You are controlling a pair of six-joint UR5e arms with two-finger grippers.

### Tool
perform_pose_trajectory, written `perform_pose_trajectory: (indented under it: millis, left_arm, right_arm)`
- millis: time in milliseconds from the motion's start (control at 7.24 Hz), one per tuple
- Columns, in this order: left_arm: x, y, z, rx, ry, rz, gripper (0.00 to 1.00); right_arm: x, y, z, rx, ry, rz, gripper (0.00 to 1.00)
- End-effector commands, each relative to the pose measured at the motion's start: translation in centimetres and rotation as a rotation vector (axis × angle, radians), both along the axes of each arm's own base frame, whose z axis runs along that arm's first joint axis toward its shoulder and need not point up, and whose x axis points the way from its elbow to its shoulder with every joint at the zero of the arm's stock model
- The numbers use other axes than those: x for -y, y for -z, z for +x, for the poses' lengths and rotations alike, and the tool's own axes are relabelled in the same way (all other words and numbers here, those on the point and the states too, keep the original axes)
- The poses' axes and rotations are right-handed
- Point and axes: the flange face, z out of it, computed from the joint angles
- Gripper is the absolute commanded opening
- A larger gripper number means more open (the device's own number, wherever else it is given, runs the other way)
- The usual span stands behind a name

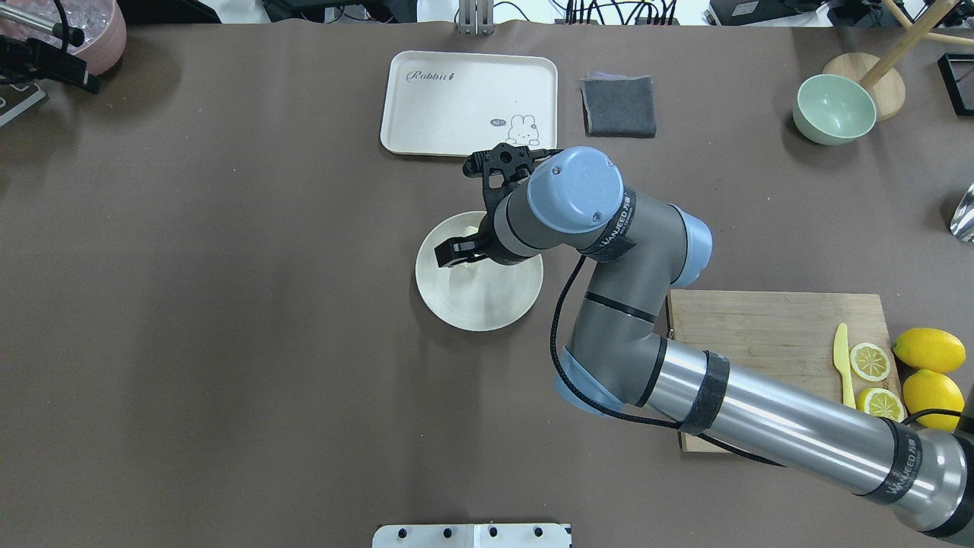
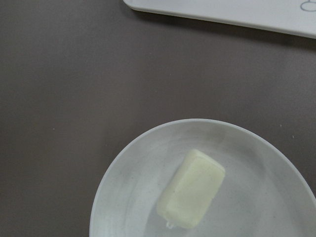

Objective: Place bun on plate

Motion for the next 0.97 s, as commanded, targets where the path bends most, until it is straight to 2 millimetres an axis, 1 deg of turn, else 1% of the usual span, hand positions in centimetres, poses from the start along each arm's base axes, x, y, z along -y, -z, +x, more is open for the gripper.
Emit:
perform_pose_trajectory:
  millis: [0,138,276,414,553,691,829]
  left_arm:
    - [0.2,0.1,0.1,0.000,-0.002,0.001,0.98]
    - [0.1,-0.3,-0.3,0.002,0.005,-0.007,0.98]
    - [0.2,-1.0,-2.2,0.005,0.038,-0.020,0.98]
    - [0.0,-2.5,-5.1,-0.003,0.068,-0.056,0.98]
    - [-0.5,-3.8,-6.8,-0.011,0.083,-0.084,0.98]
    - [-0.1,-5.0,-9.5,-0.006,0.128,-0.117,0.98]
    - [0.3,-6.3,-11.8,-0.004,0.167,-0.143,0.98]
  right_arm:
    - [1.2,1.1,1.7,0.022,-0.021,0.005,1.00]
    - [3.0,1.8,4.3,0.034,-0.043,0.001,1.00]
    - [5.0,1.2,6.8,0.041,-0.033,-0.033,1.00]
    - [7.3,-0.3,10.5,0.036,-0.048,-0.053,1.00]
    - [9.7,-0.9,14.0,0.035,-0.058,-0.083,1.00]
    - [11.5,-1.4,16.8,0.014,-0.047,-0.086,1.00]
    - [13.0,-2.7,19.9,-0.021,-0.036,-0.074,1.00]
